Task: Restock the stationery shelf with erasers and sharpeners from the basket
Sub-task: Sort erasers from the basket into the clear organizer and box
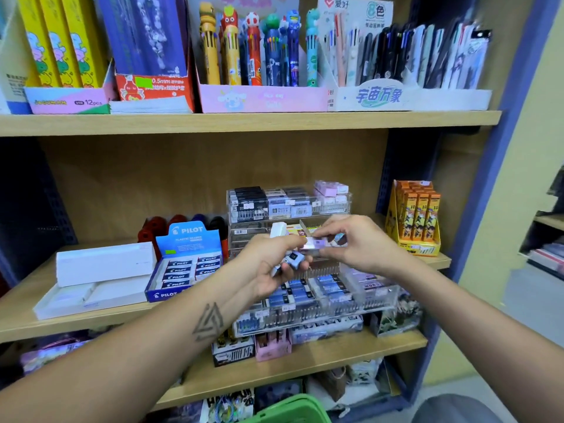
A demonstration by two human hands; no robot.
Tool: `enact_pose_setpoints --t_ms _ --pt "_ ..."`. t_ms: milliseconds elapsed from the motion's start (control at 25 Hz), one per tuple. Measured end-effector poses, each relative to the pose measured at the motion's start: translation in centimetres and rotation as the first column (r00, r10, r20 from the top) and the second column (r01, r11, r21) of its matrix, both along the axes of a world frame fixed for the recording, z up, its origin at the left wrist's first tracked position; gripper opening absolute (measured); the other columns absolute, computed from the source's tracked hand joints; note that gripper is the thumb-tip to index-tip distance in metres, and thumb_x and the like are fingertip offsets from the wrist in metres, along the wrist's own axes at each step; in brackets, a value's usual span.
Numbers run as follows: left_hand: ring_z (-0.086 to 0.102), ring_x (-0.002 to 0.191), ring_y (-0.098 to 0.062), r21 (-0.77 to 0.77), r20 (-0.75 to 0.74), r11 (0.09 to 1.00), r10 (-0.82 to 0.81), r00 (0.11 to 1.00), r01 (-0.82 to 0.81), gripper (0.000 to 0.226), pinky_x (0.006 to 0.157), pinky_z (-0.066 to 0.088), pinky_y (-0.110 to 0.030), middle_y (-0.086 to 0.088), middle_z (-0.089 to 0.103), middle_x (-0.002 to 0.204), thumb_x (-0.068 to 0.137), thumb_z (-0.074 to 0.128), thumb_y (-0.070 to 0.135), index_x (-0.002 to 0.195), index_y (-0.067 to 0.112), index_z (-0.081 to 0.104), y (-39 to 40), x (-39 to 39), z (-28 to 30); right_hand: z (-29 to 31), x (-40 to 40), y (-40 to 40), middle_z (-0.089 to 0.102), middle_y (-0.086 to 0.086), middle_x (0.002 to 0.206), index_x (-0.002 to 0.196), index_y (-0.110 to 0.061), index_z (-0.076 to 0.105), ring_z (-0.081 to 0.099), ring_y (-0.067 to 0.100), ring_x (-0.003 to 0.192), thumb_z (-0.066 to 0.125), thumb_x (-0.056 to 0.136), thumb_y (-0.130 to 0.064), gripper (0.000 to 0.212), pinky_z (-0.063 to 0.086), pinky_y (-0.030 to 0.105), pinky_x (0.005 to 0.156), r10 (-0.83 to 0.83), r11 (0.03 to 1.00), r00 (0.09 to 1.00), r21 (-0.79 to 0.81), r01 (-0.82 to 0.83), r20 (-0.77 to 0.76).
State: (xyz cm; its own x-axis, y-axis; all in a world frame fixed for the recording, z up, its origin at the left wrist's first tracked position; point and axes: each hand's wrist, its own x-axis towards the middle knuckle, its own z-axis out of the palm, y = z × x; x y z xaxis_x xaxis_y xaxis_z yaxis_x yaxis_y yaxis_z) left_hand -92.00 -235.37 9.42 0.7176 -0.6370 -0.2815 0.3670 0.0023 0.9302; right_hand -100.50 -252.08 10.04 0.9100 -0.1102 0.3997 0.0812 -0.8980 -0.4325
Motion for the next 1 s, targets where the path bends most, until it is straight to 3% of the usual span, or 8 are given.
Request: enact_pose_setpoints --t_ms 160,320,480,640,760,1000 --pt "0.055 0.040 -0.014 0.045 -0.049 0.995 -0.085 0.995 0.087 0.016 0.027 0.030 -0.011 -0.011 0.058 0.062 0.092 0.068 0.020 0.093 0.008 0.059 -3.4 -1.5 -0.3 0.0 -2.3 -5.3 0.065 -0.006 0.105 0.113 -0.022 0.073 0.060 0.010 0.088 0.078 0.084 -0.023 0.030 0.049 0.027 0.079 -0.226 0.965 0.962 -0.169 0.200 -0.156" --pt "0.056 0.046 -0.016 0.028 -0.146 0.985 -0.165 0.975 0.171 0.016 0.029 0.029 -0.012 -0.011 0.055 0.063 0.091 0.054 0.019 0.078 0.011 0.057 -4.5 -2.1 -1.3 -0.8 -3.7 -6.5 0.062 -0.009 0.085 0.088 -0.026 0.067 0.061 0.013 0.084 0.080 0.082 -0.019 0.016 0.047 0.026 0.072 -0.314 0.931 0.924 -0.261 0.255 -0.220" --pt "0.057 0.052 -0.018 -0.015 -0.160 0.977 -0.213 0.964 0.214 0.008 0.027 0.031 -0.012 -0.012 0.056 0.069 0.090 0.052 0.012 0.087 0.007 0.058 -4.4 -2.1 -1.7 -2.4 -3.2 -6.3 0.065 -0.003 0.087 0.093 -0.019 0.073 0.063 0.016 0.085 0.073 0.085 -0.011 0.011 0.051 0.029 0.072 -0.346 0.913 0.916 -0.296 0.280 -0.201" --pt "0.057 0.049 -0.018 -0.065 -0.191 0.970 -0.244 0.951 0.236 0.002 0.026 0.029 -0.012 -0.016 0.059 0.068 0.091 0.049 0.006 0.090 0.004 0.049 -3.6 -1.8 -1.6 -4.3 -2.0 -6.1 0.068 0.002 0.092 0.088 -0.018 0.073 0.065 0.022 0.083 0.063 0.084 -0.006 0.017 0.057 0.037 0.070 -0.374 0.832 0.925 -0.468 0.299 -0.074" --pt "0.056 0.045 -0.017 -0.059 -0.146 0.976 -0.217 0.965 0.210 0.008 0.026 0.028 -0.012 -0.017 0.059 0.069 0.092 0.046 0.000 0.099 0.001 0.050 -3.1 -1.3 -1.8 -4.7 -1.7 -5.7 0.065 0.001 0.086 0.082 -0.016 0.070 0.063 0.021 0.079 0.061 0.078 0.000 0.019 0.056 0.034 0.064 -0.402 0.764 0.914 -0.570 0.303 -0.052" --pt "0.055 0.047 -0.016 -0.126 -0.170 0.972 -0.220 0.961 0.200 0.014 0.027 0.028 -0.010 -0.017 0.060 0.071 0.093 0.045 -0.002 0.103 0.001 0.053 -1.9 -1.1 -1.8 -3.8 -1.7 -5.5 0.062 -0.002 0.091 0.085 -0.020 0.063 0.061 0.019 0.083 0.059 0.085 -0.009 0.012 0.049 0.030 0.065 -0.349 0.764 0.933 -0.604 0.227 -0.090"
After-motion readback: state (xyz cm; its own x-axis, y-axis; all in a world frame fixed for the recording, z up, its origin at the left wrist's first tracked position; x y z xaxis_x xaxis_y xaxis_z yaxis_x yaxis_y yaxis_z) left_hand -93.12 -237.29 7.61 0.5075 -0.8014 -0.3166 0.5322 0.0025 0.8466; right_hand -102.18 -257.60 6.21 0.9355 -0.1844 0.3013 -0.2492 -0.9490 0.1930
